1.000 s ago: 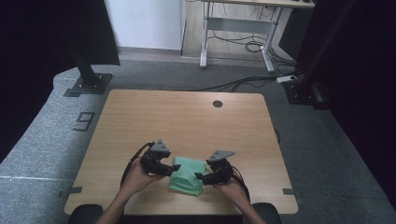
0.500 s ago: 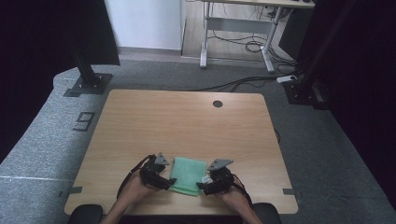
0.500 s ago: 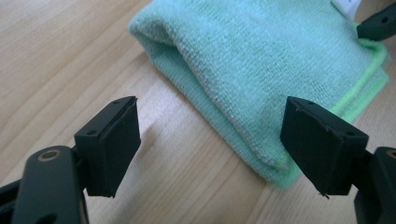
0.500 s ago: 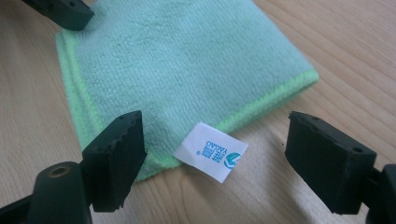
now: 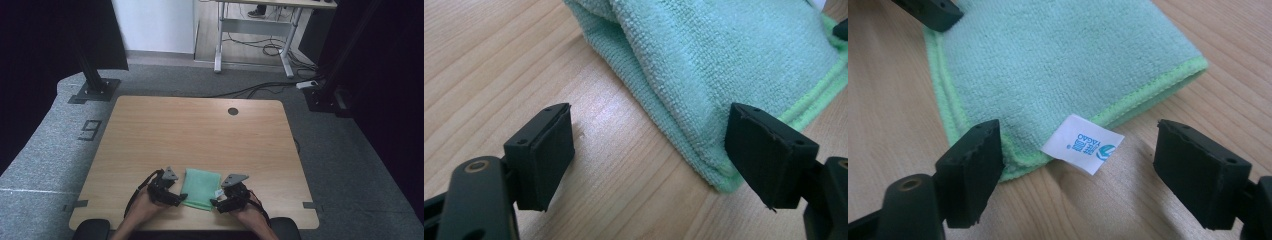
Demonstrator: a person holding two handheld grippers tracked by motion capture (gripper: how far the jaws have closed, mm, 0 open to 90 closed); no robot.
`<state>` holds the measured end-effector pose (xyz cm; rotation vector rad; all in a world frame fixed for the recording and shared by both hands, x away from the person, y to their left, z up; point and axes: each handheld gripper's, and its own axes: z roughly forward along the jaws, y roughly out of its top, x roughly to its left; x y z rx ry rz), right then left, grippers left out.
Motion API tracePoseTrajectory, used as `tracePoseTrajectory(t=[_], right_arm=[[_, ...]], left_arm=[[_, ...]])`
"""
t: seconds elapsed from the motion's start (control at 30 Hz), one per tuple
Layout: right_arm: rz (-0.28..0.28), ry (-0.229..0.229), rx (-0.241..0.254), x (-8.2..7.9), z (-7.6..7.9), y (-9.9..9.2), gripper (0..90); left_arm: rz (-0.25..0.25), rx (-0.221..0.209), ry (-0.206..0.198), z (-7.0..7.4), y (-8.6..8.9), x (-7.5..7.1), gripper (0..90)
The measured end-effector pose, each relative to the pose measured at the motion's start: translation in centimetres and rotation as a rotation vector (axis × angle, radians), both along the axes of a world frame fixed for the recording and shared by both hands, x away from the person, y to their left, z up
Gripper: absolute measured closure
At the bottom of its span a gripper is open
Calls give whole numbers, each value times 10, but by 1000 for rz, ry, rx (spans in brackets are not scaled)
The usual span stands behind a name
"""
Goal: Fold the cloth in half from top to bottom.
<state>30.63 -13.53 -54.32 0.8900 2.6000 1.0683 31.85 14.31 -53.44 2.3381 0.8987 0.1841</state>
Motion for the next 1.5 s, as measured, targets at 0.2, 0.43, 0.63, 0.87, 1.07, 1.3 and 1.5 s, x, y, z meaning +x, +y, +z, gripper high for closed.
tracePoseTrajectory(t=[0.2, 0.43, 0.63, 0.87, 1.07, 1.3, 1.5], right_arm=[[-12, -9, -22, 6, -2, 0, 168], [-48, -19, -30, 20, -3, -2, 168], [-61, -31, -37, 31, -3, -2, 176], [-81, -35, -43, 43, -3, -2, 178], [-107, -33, -35, 55, -3, -4, 179], [-127, -31, -23, 68, -4, -5, 178], [-138, -28, -19, 79, -5, -5, 172]], left_arm=[[5, 4, -22, -2, -3, 2, 187], [37, -5, -40, -4, -5, 13, 177], [63, -15, -59, -6, -6, 21, 163], [82, -28, -87, -9, -6, 32, 132], [104, -38, -113, -13, -5, 42, 81], [117, -36, -132, -14, -6, 53, 47], [130, -33, -120, -14, -5, 63, 21]])
